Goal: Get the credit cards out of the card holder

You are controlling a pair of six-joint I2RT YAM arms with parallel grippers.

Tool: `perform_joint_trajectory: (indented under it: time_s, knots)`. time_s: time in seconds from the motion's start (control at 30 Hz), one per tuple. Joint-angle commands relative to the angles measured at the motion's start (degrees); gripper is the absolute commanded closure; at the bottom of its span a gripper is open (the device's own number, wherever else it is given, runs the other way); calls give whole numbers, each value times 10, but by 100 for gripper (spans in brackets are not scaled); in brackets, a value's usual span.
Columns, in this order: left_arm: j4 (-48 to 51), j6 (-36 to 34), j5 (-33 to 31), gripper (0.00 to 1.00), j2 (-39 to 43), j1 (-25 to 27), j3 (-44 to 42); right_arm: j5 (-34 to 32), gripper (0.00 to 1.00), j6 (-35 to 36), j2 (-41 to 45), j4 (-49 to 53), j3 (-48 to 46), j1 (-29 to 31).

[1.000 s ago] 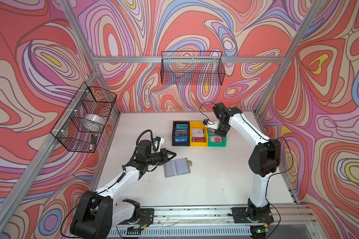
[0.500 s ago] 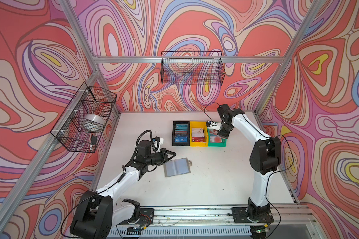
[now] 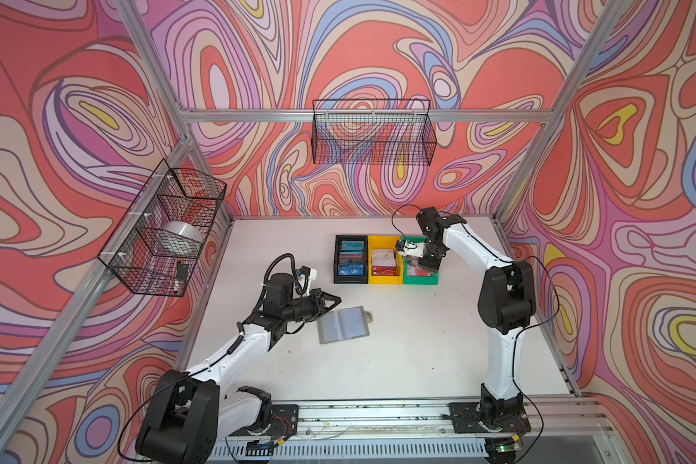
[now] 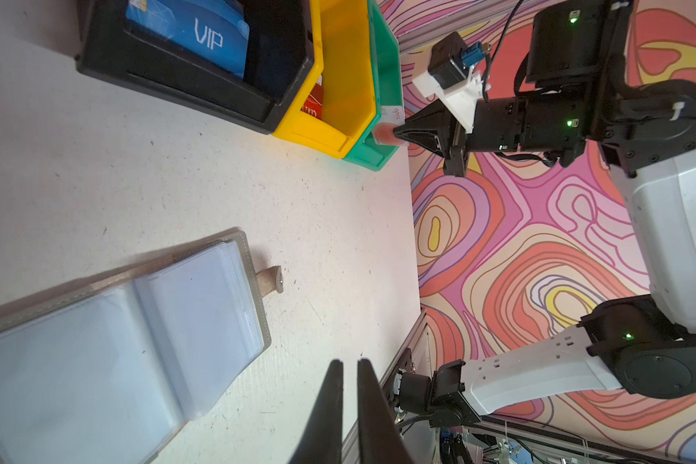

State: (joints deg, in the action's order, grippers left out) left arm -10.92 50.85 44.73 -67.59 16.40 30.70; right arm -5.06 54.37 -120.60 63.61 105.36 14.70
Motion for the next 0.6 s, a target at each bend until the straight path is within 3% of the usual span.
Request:
perform_joint_trajectory:
  time_s: [0.0, 0.57]
  knots:
    - [-12, 1, -5, 87, 8, -3, -6, 10, 100, 2, -12, 0, -2, 14]
    - [-8, -2, -4, 87, 7, -4, -26, 2, 100, -29, -28, -14, -10, 35]
